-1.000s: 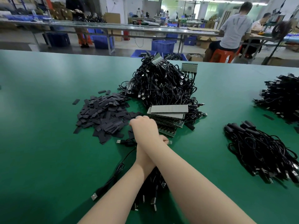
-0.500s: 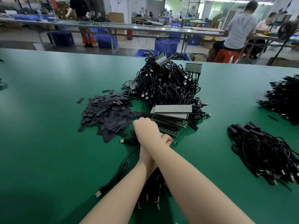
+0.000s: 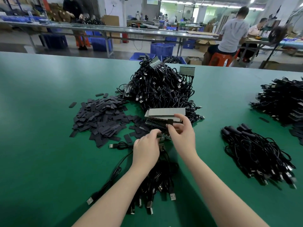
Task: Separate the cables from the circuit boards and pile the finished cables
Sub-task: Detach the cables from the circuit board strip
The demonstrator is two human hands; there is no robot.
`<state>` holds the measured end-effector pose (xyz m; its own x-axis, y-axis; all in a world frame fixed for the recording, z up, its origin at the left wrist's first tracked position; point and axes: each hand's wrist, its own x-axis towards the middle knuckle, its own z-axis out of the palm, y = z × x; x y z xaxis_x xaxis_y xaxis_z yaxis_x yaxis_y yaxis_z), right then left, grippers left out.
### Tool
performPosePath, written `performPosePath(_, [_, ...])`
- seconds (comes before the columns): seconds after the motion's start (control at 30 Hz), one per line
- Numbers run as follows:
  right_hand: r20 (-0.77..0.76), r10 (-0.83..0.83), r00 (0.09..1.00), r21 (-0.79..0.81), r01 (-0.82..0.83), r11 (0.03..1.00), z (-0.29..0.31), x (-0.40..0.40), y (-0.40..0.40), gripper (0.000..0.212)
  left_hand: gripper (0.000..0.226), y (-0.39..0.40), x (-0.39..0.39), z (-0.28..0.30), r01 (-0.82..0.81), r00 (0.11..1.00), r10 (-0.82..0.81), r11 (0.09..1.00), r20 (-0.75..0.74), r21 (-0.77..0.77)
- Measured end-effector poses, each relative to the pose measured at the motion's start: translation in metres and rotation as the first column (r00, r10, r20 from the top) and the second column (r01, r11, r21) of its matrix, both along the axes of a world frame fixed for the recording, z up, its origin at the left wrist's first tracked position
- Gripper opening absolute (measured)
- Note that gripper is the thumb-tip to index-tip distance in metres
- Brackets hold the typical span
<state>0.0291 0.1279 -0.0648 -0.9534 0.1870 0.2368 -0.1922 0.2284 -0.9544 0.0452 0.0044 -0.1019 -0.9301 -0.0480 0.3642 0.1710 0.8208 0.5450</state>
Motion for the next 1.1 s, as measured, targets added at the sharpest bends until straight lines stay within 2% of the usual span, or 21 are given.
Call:
performPosePath(0.1, [0.038, -0.015, 0.999, 0.049, 0.014, 0.999, -0.026, 0.01, 0.01, 0.03, 0.029, 0.001, 0.001, 0.0, 0.01, 1.0, -0.01, 1.0, -0.013, 0.02])
performPosePath(0.17, [0.041, -0.062, 0.997, 0.014, 0.062, 0.998, -0.038, 0.014, 0.012, 0.028, 0.031, -0.001, 0.002, 0.0, 0.027, 1.0, -0.026, 0.999, -0.006, 0.035])
performPosePath(0.37, [0.085, -0.033, 0.996, -0.294, 0.056, 0.954, -0.043, 0.014, 0.02, 0.022, 0.022, -0.002, 0.004, 0.0, 0.041, 0.998, -0.037, 0.995, -0.044, 0.094])
performPosePath(0.47, [0.079, 0.01, 0.997, -0.287, 0.013, 0.958, -0.045, 0.014, 0.022, 0.029, 0.024, -0.003, 0.005, -0.001, 0.053, 0.998, -0.049, 0.991, -0.038, 0.123])
performPosePath(0.7, [0.063, 0.076, 0.995, -0.299, -0.054, 0.953, -0.045, 0.015, 0.023, 0.021, 0.018, -0.002, 0.005, -0.002, 0.095, 0.994, -0.087, 0.984, -0.059, 0.154])
performPosePath(0.9, [0.055, 0.114, 0.992, -0.295, -0.093, 0.951, -0.045, 0.015, 0.021, 0.02, 0.026, -0.004, 0.003, -0.006, 0.117, 0.993, -0.113, 0.984, -0.04, 0.137])
performPosePath(1.1, [0.043, 0.199, 0.979, -0.366, -0.17, 0.915, -0.044, 0.016, 0.025, 0.03, 0.024, -0.004, 0.003, -0.005, 0.12, 0.993, -0.115, 0.981, -0.04, 0.154])
